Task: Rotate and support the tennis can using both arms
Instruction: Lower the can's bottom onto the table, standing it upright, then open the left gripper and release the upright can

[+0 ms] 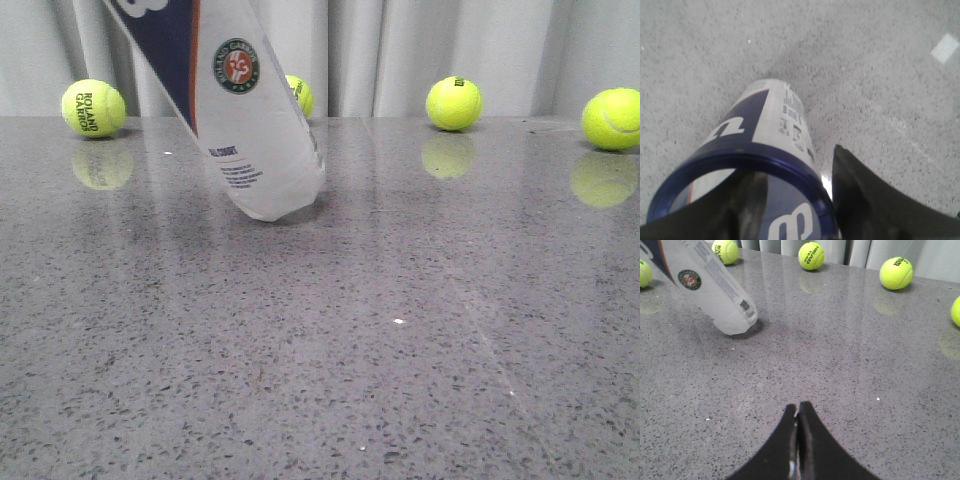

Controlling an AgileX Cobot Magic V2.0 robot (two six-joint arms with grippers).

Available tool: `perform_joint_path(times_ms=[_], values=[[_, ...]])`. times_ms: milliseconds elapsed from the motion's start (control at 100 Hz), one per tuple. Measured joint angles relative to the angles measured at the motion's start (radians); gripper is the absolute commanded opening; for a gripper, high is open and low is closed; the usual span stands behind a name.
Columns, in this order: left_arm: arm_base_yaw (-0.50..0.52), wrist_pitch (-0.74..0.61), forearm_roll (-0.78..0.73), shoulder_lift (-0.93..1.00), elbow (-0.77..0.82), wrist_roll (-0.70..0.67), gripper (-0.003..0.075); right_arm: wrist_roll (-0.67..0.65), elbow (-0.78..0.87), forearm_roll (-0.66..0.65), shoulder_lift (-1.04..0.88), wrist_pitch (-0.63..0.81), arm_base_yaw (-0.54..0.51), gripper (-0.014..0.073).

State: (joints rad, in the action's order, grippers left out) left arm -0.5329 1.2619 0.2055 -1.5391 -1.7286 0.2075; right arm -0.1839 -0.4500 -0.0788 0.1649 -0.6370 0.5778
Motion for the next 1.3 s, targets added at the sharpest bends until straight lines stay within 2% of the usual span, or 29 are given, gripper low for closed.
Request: perform_joint_path(times_ms=[500,1000,1110,1260,1300], values=[[-0.034,0.0,0.03,-0.224,-0.299,0.0,0.0302,0.0,0.0,0.0,0.0,0.0,0.0,-0.0067],[-0.034,0.002,0.04,-0.252,-0.378,0.0,0.0288,0.0,0.0,0.0,0.0,0.0,0.0,-0.0067],[-0.034,-0.016,0.047,-0.241,-0.381,0.0,0.021,0.0,0.0,0.0,0.0,0.0,0.0,-0.0067],[-0.034,-0.082,0.074,-0.187,-0.372,0.0,-0.0022,0.0,0.0,0.0,0.0,0.0,0.0,-0.0067],[-0.034,-0.105,0.078,-0.168,-0.361,0.0,-0.002,0.0,0.0,0.0,0.0,0.0,0.0,-0.0067]])
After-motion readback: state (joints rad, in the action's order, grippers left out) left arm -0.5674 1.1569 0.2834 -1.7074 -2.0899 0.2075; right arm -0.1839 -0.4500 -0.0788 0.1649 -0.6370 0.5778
